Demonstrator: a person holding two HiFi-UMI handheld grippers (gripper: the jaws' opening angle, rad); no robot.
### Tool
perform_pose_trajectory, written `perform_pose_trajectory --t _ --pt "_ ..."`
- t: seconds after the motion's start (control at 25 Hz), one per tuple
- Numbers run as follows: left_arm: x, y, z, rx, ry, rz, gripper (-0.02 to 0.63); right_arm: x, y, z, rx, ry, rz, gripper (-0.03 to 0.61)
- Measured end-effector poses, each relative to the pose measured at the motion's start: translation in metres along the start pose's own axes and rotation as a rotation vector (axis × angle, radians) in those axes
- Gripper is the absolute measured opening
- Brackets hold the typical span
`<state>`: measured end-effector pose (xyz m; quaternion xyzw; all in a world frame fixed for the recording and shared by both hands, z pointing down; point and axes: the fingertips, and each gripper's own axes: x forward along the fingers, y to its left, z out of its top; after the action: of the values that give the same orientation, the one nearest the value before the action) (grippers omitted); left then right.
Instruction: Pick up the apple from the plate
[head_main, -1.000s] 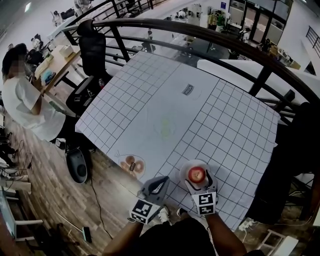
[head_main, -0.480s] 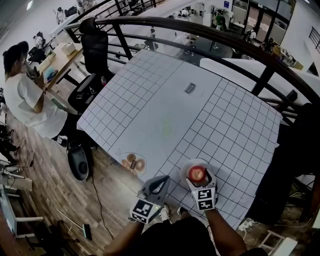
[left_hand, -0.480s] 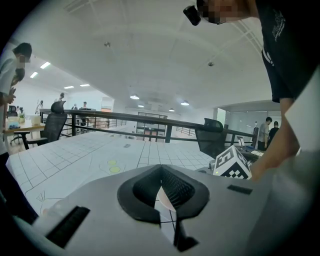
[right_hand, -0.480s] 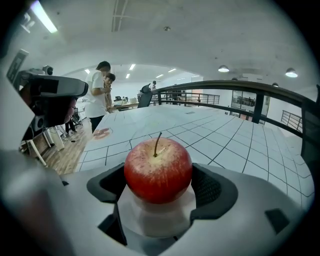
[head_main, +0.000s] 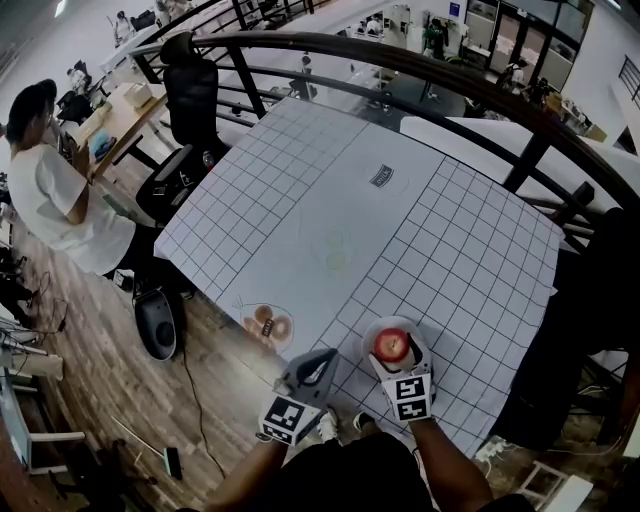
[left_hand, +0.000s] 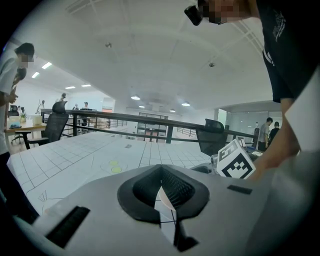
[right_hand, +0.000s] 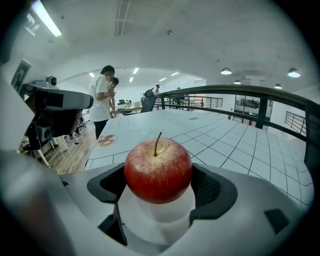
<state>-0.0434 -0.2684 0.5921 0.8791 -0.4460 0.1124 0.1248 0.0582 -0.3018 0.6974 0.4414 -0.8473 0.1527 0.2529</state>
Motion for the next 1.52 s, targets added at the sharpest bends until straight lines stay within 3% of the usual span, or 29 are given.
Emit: perform_pose_trajectory --t 0.44,0.76,1.32,1.52 --pt "-0.002 -0.003 0.019 0.016 -0.042 -0.03 0.021 -0.04 0.009 0.072 -0.045 -0.128 0.0 0.407" --pt "-0.011 -0.006 0.045 0.037 -0.097 -0.044 0.021 -0.082 0.016 0.136 -0.07 -0.301 -0.031 0.407" --pt "-0.05 -0.026 0.08 0.103 -0.184 -0.095 0.021 -0.145 0.054 0.17 -0.1 -0.449 -0.104 0.407" --pt "-0.037 -0.03 0.089 0.106 -0.197 -0.105 0.021 -0.152 0.049 0.185 -0.139 -0.523 -0.078 0.407"
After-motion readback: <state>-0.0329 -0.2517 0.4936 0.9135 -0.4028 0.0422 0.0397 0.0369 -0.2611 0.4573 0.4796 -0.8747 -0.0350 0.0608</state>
